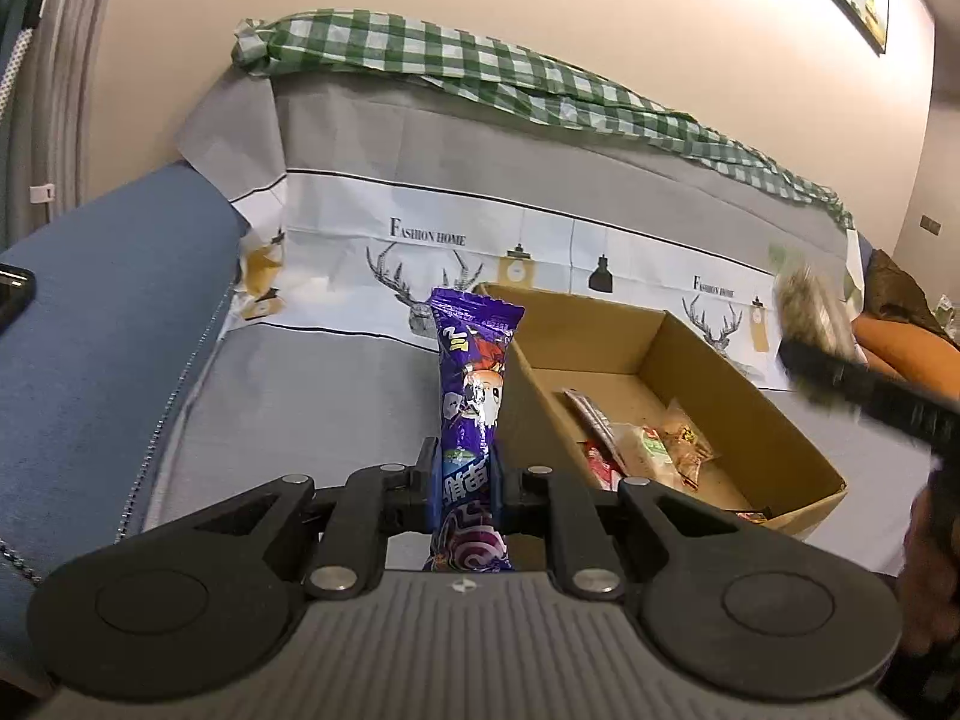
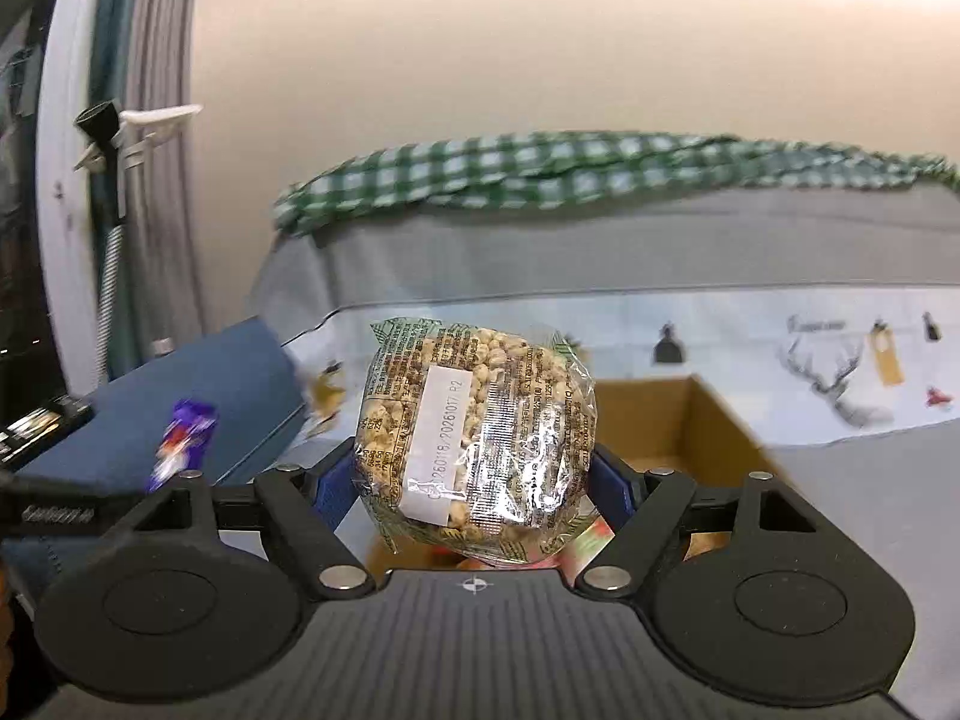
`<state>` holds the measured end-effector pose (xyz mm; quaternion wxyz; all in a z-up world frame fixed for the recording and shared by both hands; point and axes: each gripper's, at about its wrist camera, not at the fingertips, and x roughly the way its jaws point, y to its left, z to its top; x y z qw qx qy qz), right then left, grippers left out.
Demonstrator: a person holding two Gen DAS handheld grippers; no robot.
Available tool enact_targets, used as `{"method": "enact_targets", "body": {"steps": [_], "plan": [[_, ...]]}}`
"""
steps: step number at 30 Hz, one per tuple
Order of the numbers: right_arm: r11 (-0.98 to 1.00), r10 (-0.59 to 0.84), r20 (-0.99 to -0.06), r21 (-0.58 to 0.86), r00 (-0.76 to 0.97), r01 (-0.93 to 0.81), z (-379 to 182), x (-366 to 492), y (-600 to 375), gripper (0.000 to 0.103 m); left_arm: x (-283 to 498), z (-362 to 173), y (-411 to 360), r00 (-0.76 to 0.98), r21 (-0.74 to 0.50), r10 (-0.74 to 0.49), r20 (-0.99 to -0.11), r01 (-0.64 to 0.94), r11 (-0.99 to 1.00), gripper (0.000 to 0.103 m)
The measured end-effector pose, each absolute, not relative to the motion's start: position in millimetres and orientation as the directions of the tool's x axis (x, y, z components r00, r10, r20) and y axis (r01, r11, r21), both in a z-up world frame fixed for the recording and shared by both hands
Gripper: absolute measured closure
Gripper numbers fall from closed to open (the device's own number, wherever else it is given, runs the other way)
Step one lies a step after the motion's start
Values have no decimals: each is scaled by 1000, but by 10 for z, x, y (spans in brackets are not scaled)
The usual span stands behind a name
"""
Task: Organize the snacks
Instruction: 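Lift the purple candy bar and nut cake with both tools over the box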
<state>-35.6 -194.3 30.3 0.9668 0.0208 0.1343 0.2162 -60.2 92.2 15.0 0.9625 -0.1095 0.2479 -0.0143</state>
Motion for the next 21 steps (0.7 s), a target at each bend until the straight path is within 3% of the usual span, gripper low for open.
{"method": "enact_targets", "body": {"steps": [4, 9, 21], "plan": [[917, 400, -191, 77, 897, -392, 281, -168, -2163, 24, -631, 42, 854, 887, -225, -101, -450, -3, 974, 87], [921, 372, -183, 198, 910, -337, 130, -35, -2508, 24, -715, -196, 799, 875, -274, -100, -473, -38, 961, 87], [924, 364, -232, 212, 902, -318, -14, 167, -2611, 24, -427, 9, 584, 871, -285, -87, -483, -62, 957, 87]]}}
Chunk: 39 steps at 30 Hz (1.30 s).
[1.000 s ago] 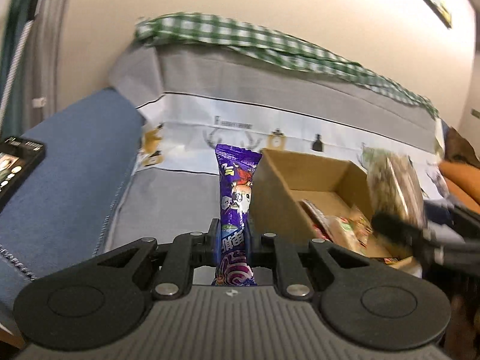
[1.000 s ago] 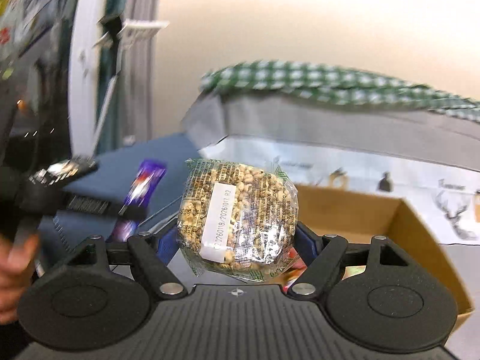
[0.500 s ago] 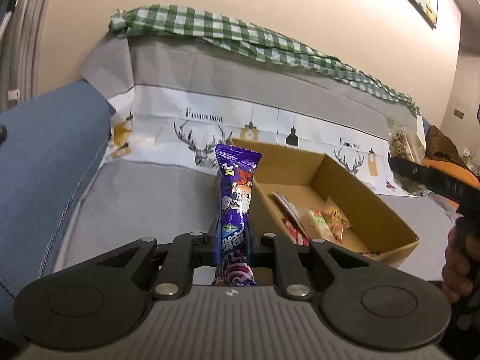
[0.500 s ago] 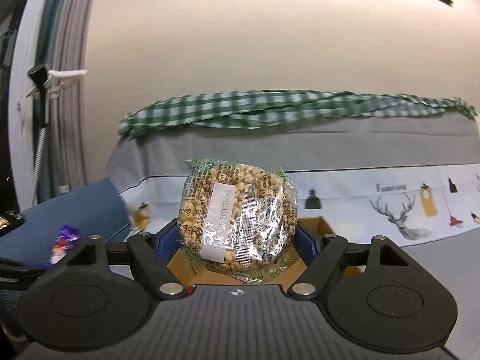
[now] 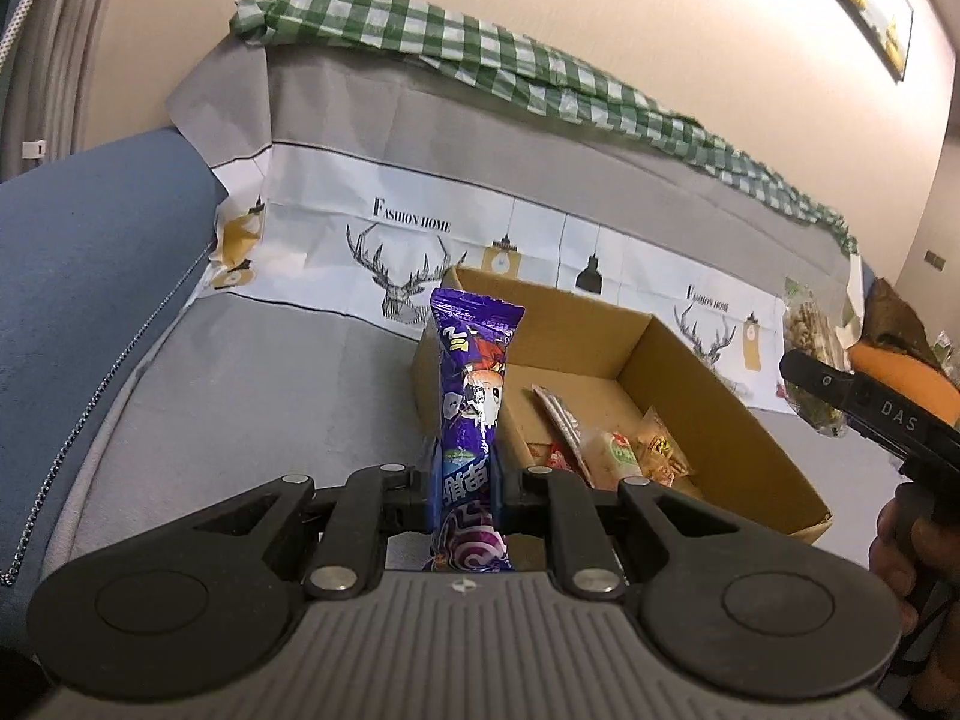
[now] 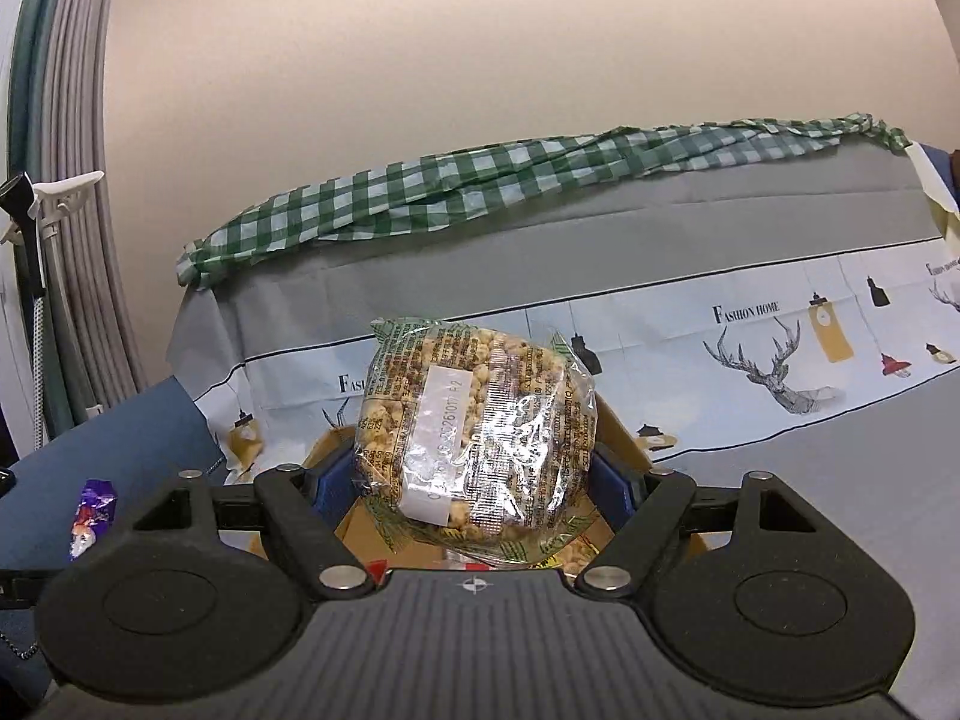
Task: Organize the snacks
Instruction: 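Lift the purple candy bar and nut cake with both tools over the box, then open both tools to drop the candy bar and nut cake into the box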
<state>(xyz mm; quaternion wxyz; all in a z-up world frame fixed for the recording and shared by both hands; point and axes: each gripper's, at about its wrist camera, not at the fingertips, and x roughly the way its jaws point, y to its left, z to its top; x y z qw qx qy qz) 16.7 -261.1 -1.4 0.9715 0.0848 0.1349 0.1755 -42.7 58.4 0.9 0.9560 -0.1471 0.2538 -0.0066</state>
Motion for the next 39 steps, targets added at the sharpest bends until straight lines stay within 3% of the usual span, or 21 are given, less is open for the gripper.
{"method": "enact_targets", "body": {"steps": [10, 24, 25, 27, 28, 29, 30, 32, 34, 37, 39], "plan": [[912, 385, -233, 245, 893, -329, -57, 306, -2592, 24, -79, 188, 223, 862, -231, -113, -494, -5, 973, 87], [914, 366, -233, 274, 901, -300, -87, 362, -2647, 24, 845, 746, -284, 911, -193, -168, -376, 101, 976, 86], [918, 356, -239, 272, 904, -289, -88, 369, -2646, 24, 903, 773, -333, 906, -186, -184, -380, 120, 975, 83], [926, 334, -260, 272, 906, -264, -90, 393, -2638, 20, 965, 822, -396, 902, -174, -181, -392, 120, 977, 60], [930, 319, -267, 273, 909, -246, -88, 398, -2641, 10, 954, 852, -408, 909, -174, -167, -383, 107, 979, 43], [931, 312, -266, 279, 912, -237, -82, 399, -2655, 5, 930, 893, -415, 912, -182, -158, -378, 94, 979, 34], [927, 315, -264, 289, 911, -237, -80, 394, -2667, 5, 905, 937, -417, 910, -194, -154, -385, 84, 977, 32], [926, 312, -266, 301, 912, -229, -76, 394, -2687, 5, 823, 1053, -426, 900, -213, -129, -416, 41, 976, 16], [925, 301, -261, 312, 917, -216, -78, 384, -2718, 5, 698, 1270, -425, 879, -252, -103, -466, -20, 967, 13], [919, 287, -254, 345, 924, -191, -83, 372, -2789, 5, 447, 1702, -385, 839, -380, -129, -529, -98, 920, 0], [912, 273, -252, 374, 928, -167, -91, 374, -2852, 5, 238, 2029, -384, 814, -469, -186, -550, -117, 875, 0]]}}
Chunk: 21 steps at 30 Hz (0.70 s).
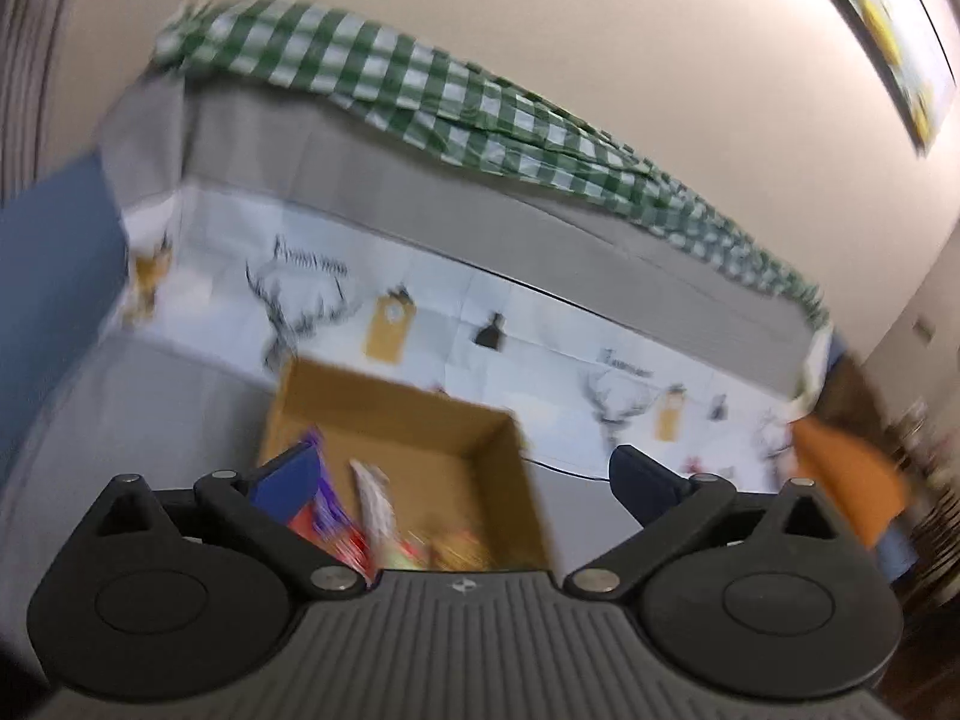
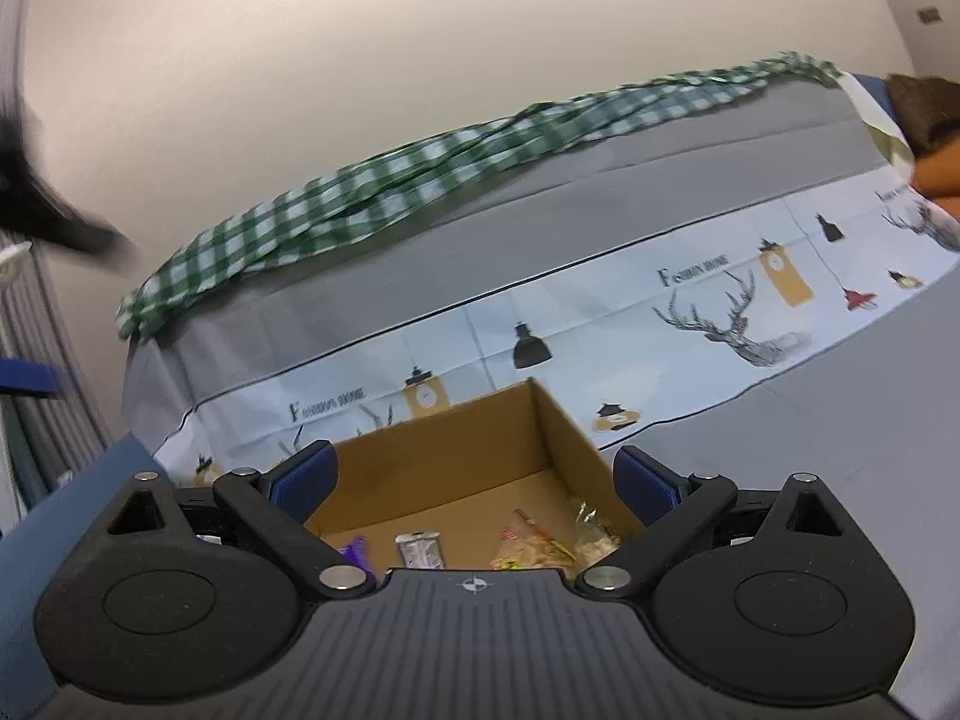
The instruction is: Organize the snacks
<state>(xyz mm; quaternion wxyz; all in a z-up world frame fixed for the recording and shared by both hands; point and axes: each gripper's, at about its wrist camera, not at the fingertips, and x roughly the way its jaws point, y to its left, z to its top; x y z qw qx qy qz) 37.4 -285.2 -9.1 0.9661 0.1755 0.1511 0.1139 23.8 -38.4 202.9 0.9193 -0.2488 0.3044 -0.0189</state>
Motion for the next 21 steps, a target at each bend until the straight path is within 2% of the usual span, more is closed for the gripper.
{"method": "enact_targets", "body": {"steps": [3, 6, 9, 13, 21], "plan": [[902, 254, -259, 412, 932, -132, -107, 383, -2936, 5, -104, 2474, -413, 786, -604, -337, -519, -57, 795, 0], [895, 229, -263, 434, 937, -97, -118, 363, -2998, 5, -516, 2923, -538, 782, -641, -393, -485, -13, 767, 0], [896, 208, -266, 438, 941, -74, -122, 326, -3038, 5, -982, 3373, -673, 804, -620, -387, -452, 29, 784, 0], [901, 185, -270, 430, 945, -54, -116, 274, -3067, 5, -1371, 3649, -655, 844, -639, -389, -370, 74, 766, 0], [911, 146, -274, 413, 951, -21, -101, 207, -3096, 5, -1524, 3688, -391, 854, -707, -328, -405, -65, 704, 0]]}}
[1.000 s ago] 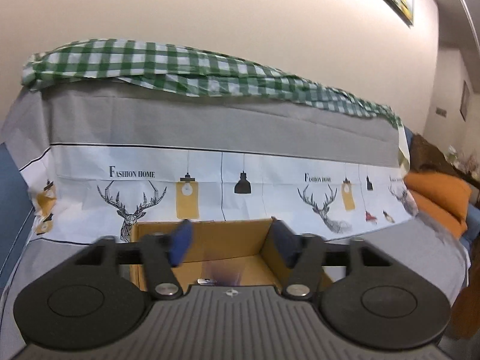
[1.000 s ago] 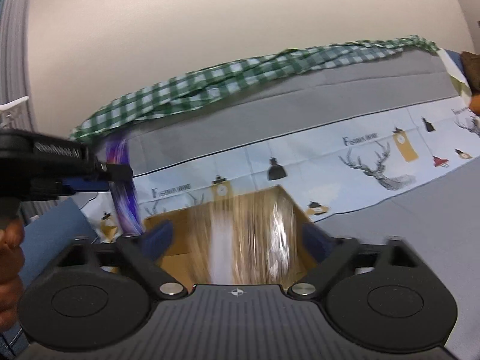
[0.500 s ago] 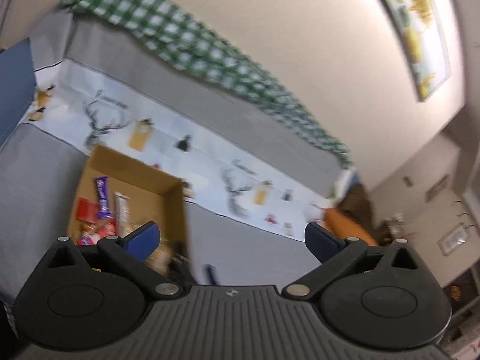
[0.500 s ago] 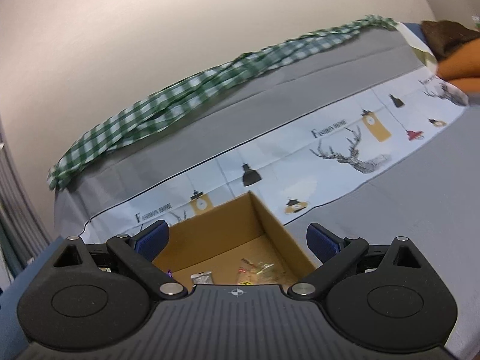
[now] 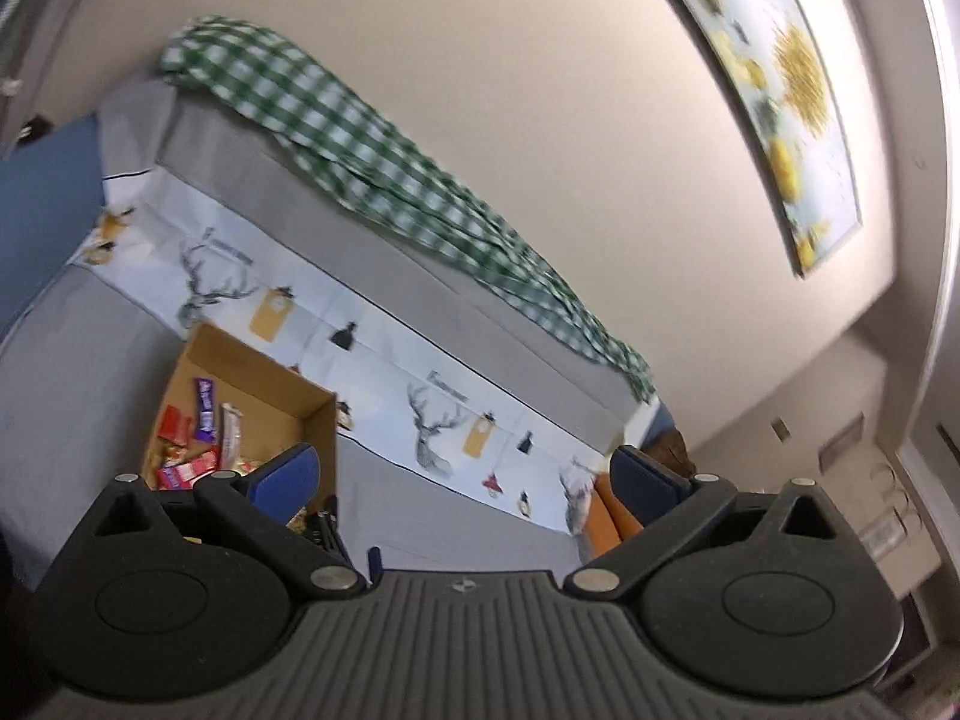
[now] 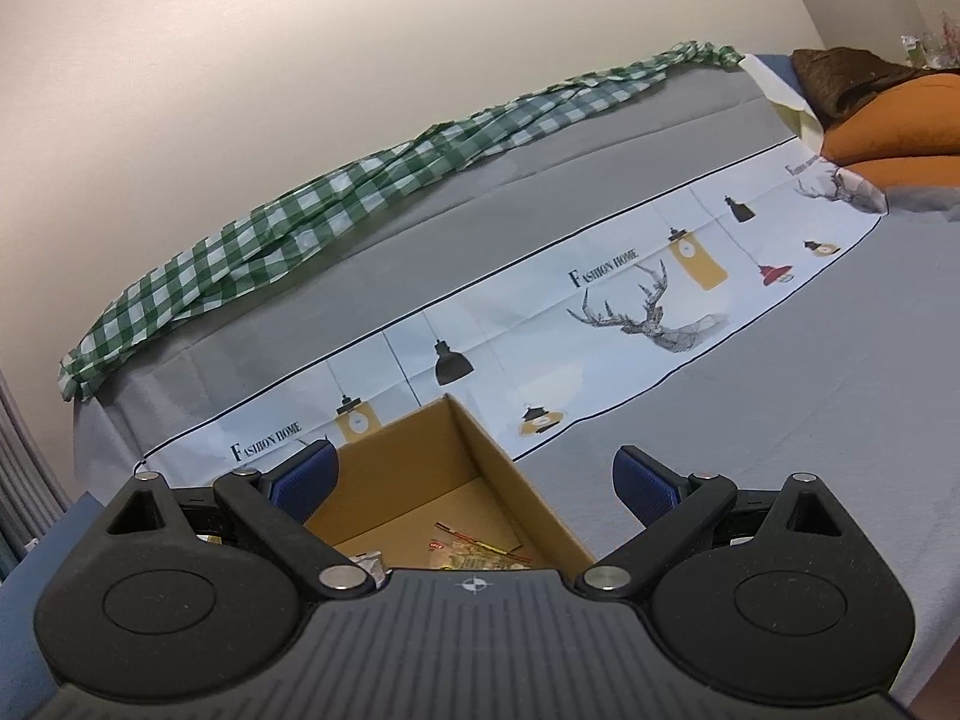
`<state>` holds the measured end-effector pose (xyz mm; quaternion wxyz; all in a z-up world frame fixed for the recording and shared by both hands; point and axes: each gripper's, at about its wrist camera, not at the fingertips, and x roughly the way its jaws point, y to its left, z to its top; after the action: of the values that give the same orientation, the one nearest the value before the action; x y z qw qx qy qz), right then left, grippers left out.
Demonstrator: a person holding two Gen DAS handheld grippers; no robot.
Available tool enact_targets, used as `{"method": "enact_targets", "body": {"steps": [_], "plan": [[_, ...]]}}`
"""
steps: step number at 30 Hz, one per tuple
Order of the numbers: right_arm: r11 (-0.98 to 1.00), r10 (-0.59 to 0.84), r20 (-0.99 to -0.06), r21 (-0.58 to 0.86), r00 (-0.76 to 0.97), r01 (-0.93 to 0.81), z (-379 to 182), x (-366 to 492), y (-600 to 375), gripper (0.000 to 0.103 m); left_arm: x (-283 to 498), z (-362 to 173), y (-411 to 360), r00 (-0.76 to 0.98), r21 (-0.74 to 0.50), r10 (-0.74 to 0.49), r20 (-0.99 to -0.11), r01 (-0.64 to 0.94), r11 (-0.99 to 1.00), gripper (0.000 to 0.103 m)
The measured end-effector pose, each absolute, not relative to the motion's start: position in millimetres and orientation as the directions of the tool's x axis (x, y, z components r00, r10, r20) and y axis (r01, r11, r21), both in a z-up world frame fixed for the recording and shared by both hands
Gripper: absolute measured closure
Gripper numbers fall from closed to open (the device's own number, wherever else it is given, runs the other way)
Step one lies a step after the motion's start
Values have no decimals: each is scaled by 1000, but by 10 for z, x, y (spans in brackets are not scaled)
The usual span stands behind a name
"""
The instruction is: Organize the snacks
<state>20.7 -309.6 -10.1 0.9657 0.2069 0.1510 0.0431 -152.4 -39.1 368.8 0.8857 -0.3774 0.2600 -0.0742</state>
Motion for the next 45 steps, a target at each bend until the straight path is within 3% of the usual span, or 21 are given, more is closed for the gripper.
{"method": "enact_targets", "body": {"steps": [6, 10, 14, 18, 21, 26, 31, 37, 45], "plan": [[917, 133, -276, 399, 952, -12, -95, 203, -3083, 5, -1461, 3623, -361, 858, -671, -271, -437, -110, 734, 0], [914, 135, -275, 406, 952, -12, -85, 197, -3088, 5, -1214, 3136, -308, 846, -635, -260, -466, -114, 764, 0], [916, 140, -270, 401, 953, -21, -51, 153, -3124, 5, -978, 2544, -286, 860, -482, -102, -499, -178, 858, 0], [941, 144, -281, 335, 949, -43, -12, 90, -3136, 2, -698, 1879, -400, 858, -220, 48, -512, -185, 958, 0], [960, 156, -308, 270, 938, -71, -19, 26, -3143, 1, -561, 1416, -438, 860, -121, 71, -506, -153, 981, 0], [966, 189, -397, 238, 898, -98, -67, -148, -3169, 1, -515, 648, -404, 854, -113, 52, -518, -128, 985, 0], [976, 177, -427, 192, 887, -103, -81, -286, -3117, 1, -538, 56, -334, 799, -108, 38, -601, -127, 986, 0], [988, 149, -496, 111, 855, -108, -147, -198, -2897, 1, -557, -105, -261, 786, -139, -14, -618, -92, 986, 0], [985, 157, -501, 20, 851, -170, -153, -221, -2614, 1, -535, -122, -246, 781, -129, -13, -624, -87, 988, 0]]}}
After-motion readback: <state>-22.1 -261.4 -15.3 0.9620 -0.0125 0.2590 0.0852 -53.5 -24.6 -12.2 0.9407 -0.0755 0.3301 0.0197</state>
